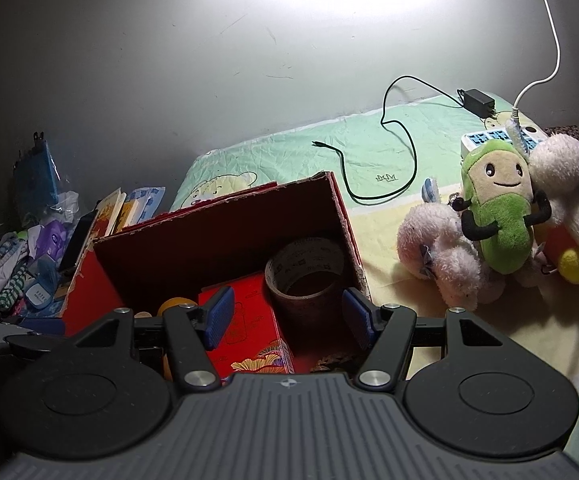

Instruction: Organize objects

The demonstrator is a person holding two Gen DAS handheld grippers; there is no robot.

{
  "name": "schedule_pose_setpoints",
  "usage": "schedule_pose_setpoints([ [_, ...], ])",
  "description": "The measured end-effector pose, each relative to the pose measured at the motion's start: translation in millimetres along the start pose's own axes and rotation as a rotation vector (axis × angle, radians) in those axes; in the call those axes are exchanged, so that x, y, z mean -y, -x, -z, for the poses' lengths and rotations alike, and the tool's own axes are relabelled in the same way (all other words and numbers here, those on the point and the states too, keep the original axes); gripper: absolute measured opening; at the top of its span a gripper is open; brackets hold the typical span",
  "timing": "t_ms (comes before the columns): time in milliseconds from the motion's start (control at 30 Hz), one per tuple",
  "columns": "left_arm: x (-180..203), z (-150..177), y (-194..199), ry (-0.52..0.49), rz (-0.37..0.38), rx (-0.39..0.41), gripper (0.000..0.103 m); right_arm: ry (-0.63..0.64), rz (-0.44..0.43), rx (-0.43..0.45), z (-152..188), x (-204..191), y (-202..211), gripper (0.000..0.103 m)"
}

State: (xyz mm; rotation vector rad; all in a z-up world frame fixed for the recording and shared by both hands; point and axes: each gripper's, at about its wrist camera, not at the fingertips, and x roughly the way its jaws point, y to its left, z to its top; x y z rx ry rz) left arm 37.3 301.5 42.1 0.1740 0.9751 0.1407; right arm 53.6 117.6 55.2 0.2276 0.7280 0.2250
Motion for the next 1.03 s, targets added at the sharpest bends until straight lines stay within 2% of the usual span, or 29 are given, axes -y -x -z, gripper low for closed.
schedule_pose_setpoints([
  [233, -5.5, 7.6, 19.9, 0.016, -0.040, 0.019, 0.101, 0.014, -0.015, 0.004, 4.9, -2.0, 13.6, 0.063],
  [800, -9.4, 27.4, 47.7, 0.051, 0.003, 0.034, 0.099, -0.005, -0.040, 0.027, 15.5, -1.8, 39.4, 0.063],
  [1033, -12.9, 33.8, 54.1, 0.061, 0.013, 0.030, 0.099, 0.013, -0.033, 0.004, 20.0, -8.3, 48.5, 0.064],
])
